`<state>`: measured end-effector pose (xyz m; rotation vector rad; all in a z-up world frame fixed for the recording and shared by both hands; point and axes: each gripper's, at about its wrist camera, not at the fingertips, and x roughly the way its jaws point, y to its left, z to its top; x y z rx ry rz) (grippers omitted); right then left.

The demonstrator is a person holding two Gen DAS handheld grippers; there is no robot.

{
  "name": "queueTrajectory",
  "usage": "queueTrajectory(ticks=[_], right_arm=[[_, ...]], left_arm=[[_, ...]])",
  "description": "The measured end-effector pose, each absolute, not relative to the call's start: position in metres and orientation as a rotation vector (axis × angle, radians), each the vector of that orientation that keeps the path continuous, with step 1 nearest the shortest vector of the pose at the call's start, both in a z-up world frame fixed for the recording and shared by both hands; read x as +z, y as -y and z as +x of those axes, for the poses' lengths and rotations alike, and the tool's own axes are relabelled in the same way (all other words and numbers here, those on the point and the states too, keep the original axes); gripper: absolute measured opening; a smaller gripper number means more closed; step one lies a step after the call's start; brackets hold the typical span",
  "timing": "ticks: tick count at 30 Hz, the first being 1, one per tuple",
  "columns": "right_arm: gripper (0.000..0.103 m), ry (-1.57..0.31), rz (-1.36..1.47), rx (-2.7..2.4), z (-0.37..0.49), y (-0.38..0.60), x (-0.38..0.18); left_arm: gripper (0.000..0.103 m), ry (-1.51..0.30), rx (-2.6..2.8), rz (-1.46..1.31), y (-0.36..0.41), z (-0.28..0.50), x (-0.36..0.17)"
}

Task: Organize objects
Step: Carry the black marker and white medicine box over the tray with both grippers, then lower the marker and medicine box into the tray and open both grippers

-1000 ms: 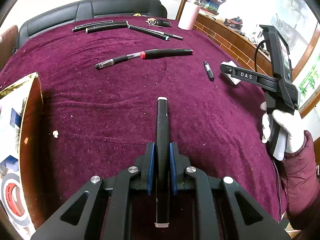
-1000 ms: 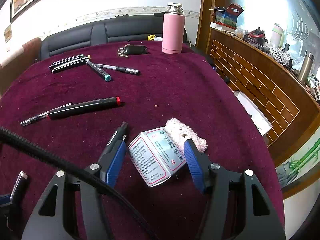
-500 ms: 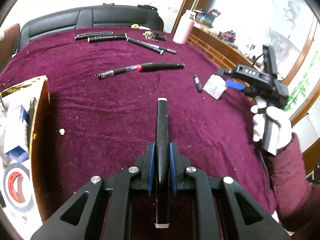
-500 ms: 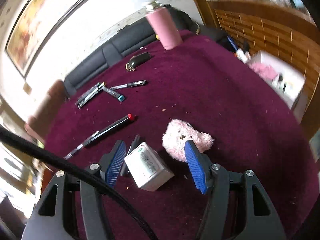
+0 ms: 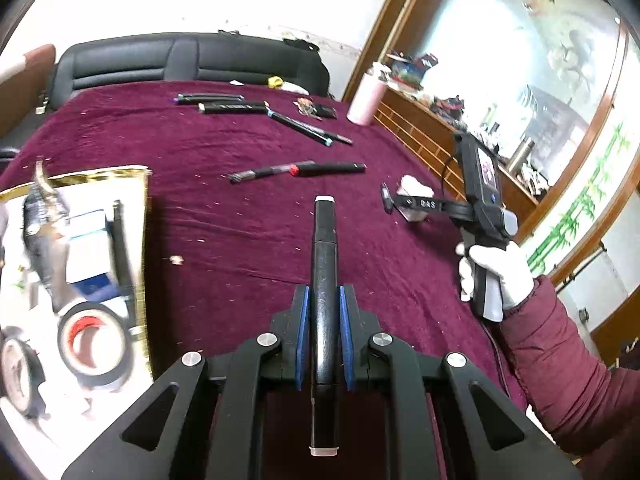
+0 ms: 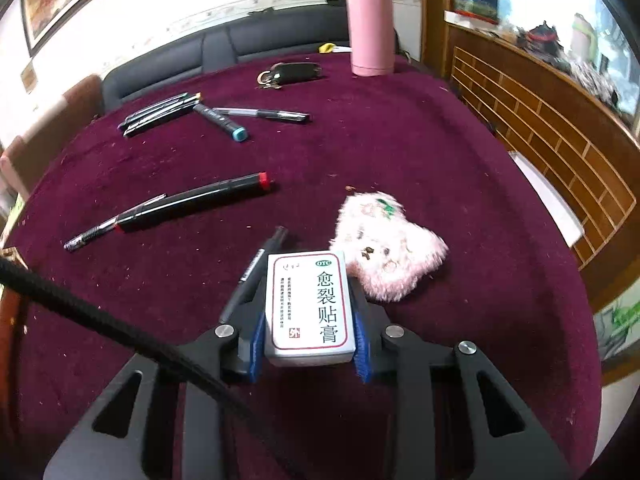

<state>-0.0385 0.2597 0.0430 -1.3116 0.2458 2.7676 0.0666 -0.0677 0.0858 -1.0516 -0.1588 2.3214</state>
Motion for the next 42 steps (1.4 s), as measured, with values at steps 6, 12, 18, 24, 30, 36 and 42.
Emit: queueTrajectory(ticks=[6,12,18,24,30,36,42], right_arm=[[0.032,-0.453,-1.348,2.812,-0.022,-0.265,0.053],[0.032,-0.527,-1.425,2.994,0.004,-0.207,0.088],[0.032,-0.482,-1.602,3.158,0.016,-0.118,0.102],[0.033,-0.424,-1.828,3.264,0.032,-0.019,0.096],[0.033,-0.234,-1.995,3.292,0.047,0.06,0.081],[0.033,0.056,-2.036,3.253,0.059,0.096,0.065],[0.033,0.257,-1.995,3.205,0.069,0.106,0.059]], left_arm=[[0.012,0.232,2.383,-1.033,0.109,0.076,0.093],[0.012,0.332,2.498,-1.021,0.17,0.087,0.094],[0.012,0.413,2.613,-1.075,0.229,0.099,0.081],[0.012,0.473,2.692,-1.13,0.27,0.107,0.065],[0.012,0.528,2.677,-1.163,0.287,0.107,0.047],[0.012,0.57,2.644,-1.122,0.293,0.108,0.043],[0.013,0.591,2.63,-1.08,0.298,0.111,0.043]])
